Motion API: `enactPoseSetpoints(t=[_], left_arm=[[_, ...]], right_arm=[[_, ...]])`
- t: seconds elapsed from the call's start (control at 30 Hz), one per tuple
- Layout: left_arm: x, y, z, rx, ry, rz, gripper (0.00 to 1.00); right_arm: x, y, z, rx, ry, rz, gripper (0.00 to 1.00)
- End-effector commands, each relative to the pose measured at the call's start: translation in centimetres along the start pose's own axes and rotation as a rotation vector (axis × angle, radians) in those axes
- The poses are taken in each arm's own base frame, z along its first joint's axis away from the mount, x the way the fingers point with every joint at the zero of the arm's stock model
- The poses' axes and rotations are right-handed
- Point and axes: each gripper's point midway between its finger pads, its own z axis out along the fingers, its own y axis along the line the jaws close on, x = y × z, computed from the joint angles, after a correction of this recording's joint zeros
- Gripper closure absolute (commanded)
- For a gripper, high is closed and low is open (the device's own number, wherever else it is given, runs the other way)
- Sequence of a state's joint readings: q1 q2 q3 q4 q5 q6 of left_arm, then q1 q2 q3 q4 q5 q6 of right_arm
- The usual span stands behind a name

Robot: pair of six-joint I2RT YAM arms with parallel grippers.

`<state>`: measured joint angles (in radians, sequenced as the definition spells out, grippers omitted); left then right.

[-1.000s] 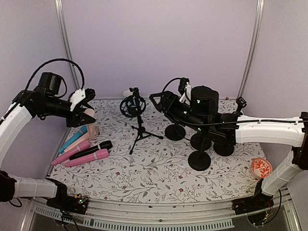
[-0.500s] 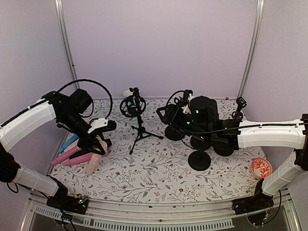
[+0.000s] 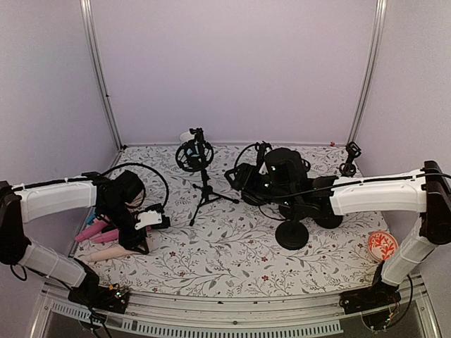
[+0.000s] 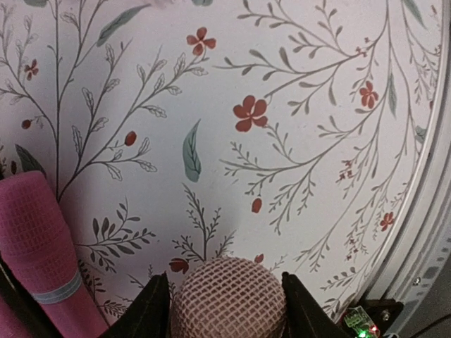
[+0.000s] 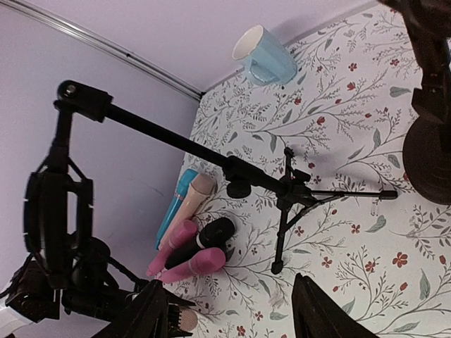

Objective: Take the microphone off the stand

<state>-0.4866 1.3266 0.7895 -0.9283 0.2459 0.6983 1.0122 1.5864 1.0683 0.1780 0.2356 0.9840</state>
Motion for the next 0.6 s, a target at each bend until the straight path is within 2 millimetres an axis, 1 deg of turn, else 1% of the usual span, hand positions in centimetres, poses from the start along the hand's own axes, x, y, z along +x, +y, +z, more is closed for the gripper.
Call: enactPoseSetpoints(t=[0.0,0.03,0.2,0.23,0.33,0.4,0.43,0.53,0.57], left_arm=[[-0.8,2.6,0.9,-0.133,-0.035,0.009,0.93],[-0.7,2.7,1.1,-0.142,-0.036,0.007,0.90],[0.2,4.0,2.1,-0.226,-0.019,0.015,0.82],[0.2,4.1,2.2,-0.233,-0.021,0.016,0.81],[-0.3,4.6,1.8,-0.263,-0.047,0.005,0.72],[-1.1,4.8,1.2,-0.274,-0.080,0.012,0.68],[-1.5,4.8,0.8,-0.276,-0.097,0.014,0.64],[-2.7,4.0,-0.7,-0.240,-0.145,0.031,0.42],[-3.2,3.6,-1.3,-0.226,-0.164,0.040,0.39]], right_arm=[[1.9,-0.2,2.9,-0.039,0.098,0.041,0.40],[2.3,-0.4,3.6,-0.044,0.116,0.050,0.41],[3.9,-0.2,7.0,-0.099,0.204,0.064,0.44],[3.8,0.2,7.6,-0.111,0.211,0.067,0.44],[3.9,0.3,9.2,-0.129,0.223,0.070,0.44],[3.8,0.2,10.0,-0.141,0.227,0.073,0.44],[3.7,0.1,10.4,-0.145,0.229,0.074,0.44],[3.7,-0.2,11.5,-0.157,0.241,0.080,0.46],[3.7,-0.4,11.8,-0.157,0.246,0.082,0.46]])
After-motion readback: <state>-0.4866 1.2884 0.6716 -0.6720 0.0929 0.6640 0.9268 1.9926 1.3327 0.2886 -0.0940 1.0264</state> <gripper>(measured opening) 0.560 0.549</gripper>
